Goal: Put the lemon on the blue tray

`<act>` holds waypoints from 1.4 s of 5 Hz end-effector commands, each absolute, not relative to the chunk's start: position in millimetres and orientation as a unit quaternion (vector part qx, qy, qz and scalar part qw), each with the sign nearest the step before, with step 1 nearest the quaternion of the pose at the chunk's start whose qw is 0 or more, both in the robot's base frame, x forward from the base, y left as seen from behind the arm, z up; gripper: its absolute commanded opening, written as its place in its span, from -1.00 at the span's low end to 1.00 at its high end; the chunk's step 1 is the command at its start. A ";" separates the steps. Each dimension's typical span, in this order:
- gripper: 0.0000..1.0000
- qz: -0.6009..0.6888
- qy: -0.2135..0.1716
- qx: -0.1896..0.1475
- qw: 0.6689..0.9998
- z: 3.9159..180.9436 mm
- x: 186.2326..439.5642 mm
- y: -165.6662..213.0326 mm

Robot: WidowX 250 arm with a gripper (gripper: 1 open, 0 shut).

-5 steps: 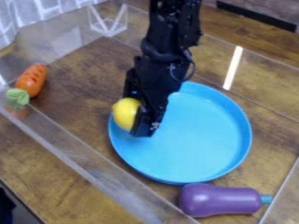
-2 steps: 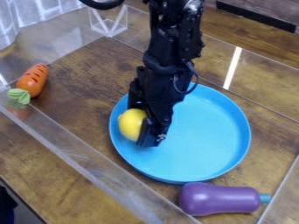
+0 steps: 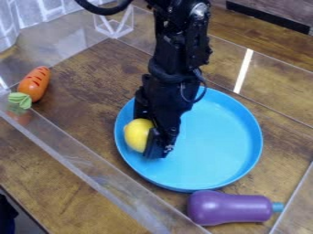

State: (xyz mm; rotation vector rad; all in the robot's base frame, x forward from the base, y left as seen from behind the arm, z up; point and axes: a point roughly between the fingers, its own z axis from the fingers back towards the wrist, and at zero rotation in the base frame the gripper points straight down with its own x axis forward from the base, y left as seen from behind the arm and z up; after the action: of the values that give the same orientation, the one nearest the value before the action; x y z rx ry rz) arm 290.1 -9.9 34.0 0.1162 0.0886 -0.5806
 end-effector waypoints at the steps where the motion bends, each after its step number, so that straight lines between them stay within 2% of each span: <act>1: -1.00 -0.285 -0.010 0.062 0.956 58.7 298.5 -14.3; 7: -1.00 -0.266 -0.075 0.050 0.960 64.9 305.8 -21.4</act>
State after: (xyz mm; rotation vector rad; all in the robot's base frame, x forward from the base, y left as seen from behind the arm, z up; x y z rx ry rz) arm 299.8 -19.3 45.3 0.0890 -0.0834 -0.5354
